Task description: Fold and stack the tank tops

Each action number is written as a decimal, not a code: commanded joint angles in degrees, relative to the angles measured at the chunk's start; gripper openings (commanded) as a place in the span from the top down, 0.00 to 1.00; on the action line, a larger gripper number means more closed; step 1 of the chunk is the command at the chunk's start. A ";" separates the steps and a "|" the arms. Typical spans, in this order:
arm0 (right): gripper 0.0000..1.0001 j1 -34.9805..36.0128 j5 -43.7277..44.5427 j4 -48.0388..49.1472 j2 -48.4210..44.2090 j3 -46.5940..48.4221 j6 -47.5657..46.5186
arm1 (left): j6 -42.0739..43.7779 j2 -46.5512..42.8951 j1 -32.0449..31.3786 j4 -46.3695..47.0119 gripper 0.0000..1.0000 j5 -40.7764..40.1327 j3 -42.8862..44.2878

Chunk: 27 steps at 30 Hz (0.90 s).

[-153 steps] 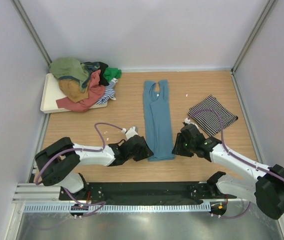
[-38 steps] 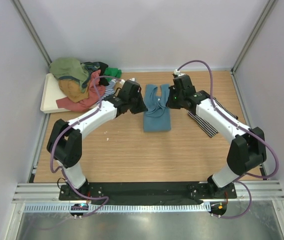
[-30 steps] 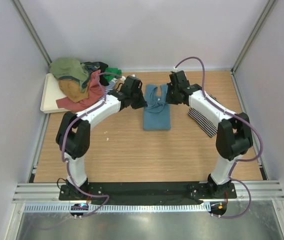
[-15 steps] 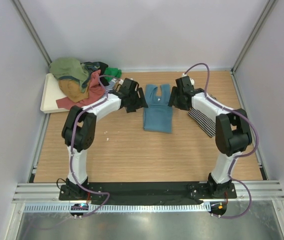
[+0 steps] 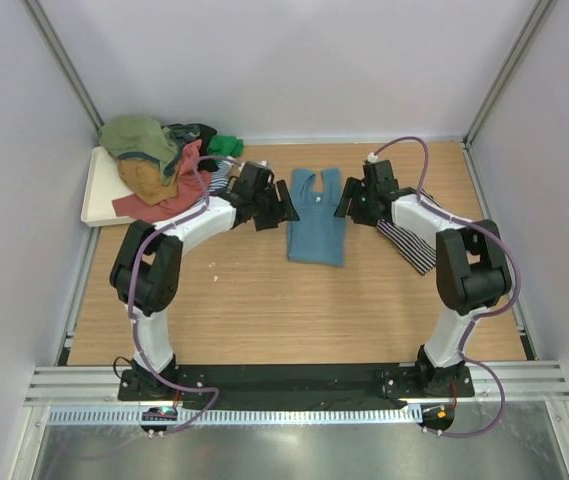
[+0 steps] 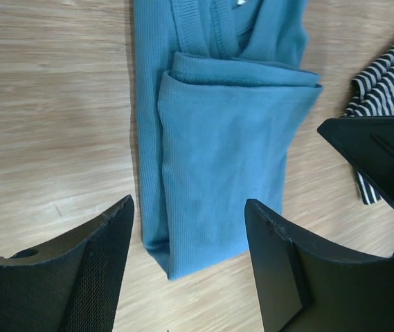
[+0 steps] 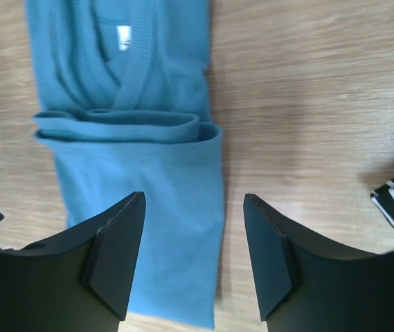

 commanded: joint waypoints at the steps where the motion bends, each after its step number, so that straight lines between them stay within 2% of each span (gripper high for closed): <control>1: 0.36 -0.65 -3.09 3.36 3.10 2.20 0.01 | 0.81 3.76 -0.30 2.08 0.34 1.73 3.61; 8: 0.46 -0.74 -3.27 4.85 5.30 3.96 -1.31 | 3.09 12.11 -0.30 -0.55 0.40 -0.47 13.53; 13: 0.52 -0.57 -4.23 5.55 6.79 4.75 -1.49 | 3.89 14.23 -0.30 -1.00 0.44 -1.26 16.09; 18: 0.64 -0.65 -5.20 6.00 7.50 5.45 -1.31 | 4.06 15.72 -0.30 -1.17 0.57 -1.08 17.15; 24: 0.62 -0.65 -5.11 5.47 7.94 6.33 -1.57 | 3.97 16.96 -0.30 -1.70 0.61 -0.73 18.82; 27: 0.57 -0.65 -3.98 4.86 8.20 6.42 -1.57 | 3.97 17.48 -0.30 -3.71 0.61 -2.83 19.79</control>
